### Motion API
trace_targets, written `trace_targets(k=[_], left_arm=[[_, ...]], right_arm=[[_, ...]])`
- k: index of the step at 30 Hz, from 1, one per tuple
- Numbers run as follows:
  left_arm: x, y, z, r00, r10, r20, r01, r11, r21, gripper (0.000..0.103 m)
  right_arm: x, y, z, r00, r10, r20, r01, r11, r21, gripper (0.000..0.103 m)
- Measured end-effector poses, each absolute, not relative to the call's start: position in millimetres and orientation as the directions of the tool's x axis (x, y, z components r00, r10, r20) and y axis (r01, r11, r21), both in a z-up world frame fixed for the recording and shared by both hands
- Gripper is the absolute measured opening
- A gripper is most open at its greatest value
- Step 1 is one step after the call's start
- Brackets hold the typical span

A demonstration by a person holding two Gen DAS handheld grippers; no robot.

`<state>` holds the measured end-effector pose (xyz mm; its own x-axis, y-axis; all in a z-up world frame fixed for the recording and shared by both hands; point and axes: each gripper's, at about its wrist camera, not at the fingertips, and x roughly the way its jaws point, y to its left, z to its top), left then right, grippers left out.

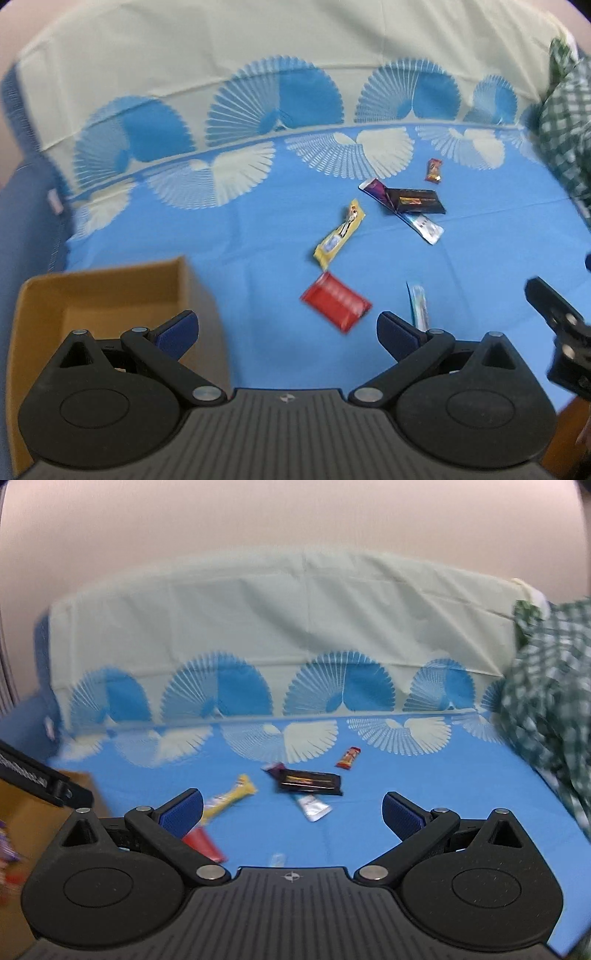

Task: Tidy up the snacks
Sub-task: 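Grasp the yellow bar with the left tool while the right tool grasps the dark chocolate bar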

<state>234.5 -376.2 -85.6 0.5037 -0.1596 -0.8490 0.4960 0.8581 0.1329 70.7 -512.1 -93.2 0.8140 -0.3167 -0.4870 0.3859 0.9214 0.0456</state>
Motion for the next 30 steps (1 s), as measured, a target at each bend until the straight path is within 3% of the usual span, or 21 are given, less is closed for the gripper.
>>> trace_targets(k=[6,14,24,25,26,27,28,29,30], left_arm=[[315,-434,-161,0.431,-0.093,-0.898,0.515,0.842,0.160,0.103],[385,-472,-236,0.339,-0.111,-0.934,0.518,0.851,0.087,0.103],[415,-493,-260,0.316,-0.137,-0.939,0.532,0.845,0.056,0.103],[416,-493,-260,0.320,-0.147,-0.936,0.532,0.845,0.049,0.098],[416,-493,-259,0.319,-0.157,-0.935,0.534,0.844,0.041,0.078],[415,-492,-258,0.311,-0.169,-0.935,0.542,0.840,0.028,0.065],[413,-490,-256,0.321,-0.173,-0.931,0.546,0.837,0.033,0.048],[412,-489,-254,0.327,-0.178,-0.928,0.549,0.835,0.033,0.016],[411,-487,-252,0.313,-0.189,-0.931,0.555,0.832,0.018,0.016]], right_arm=[[183,-588,-159,0.752,-0.362,-0.551,0.384,0.920,-0.080,0.102],[293,-642,-258,0.638,-0.376,-0.672,0.295,0.925,-0.239,0.102],[360,-638,-271,0.725,-0.201,-0.659,0.072,0.973,-0.218,0.102],[365,-641,-271,0.717,-0.186,-0.672,0.080,0.979,-0.185,0.102],[368,-646,-271,0.707,-0.163,-0.689,0.101,0.986,-0.129,0.101],[369,-652,-271,0.697,-0.148,-0.702,0.122,0.989,-0.087,0.099],[369,-658,-273,0.686,-0.124,-0.717,0.136,0.990,-0.042,0.092],[364,-663,-274,0.699,-0.088,-0.710,0.147,0.989,0.023,0.076],[358,-663,-274,0.715,-0.098,-0.692,0.156,0.987,0.021,0.065]])
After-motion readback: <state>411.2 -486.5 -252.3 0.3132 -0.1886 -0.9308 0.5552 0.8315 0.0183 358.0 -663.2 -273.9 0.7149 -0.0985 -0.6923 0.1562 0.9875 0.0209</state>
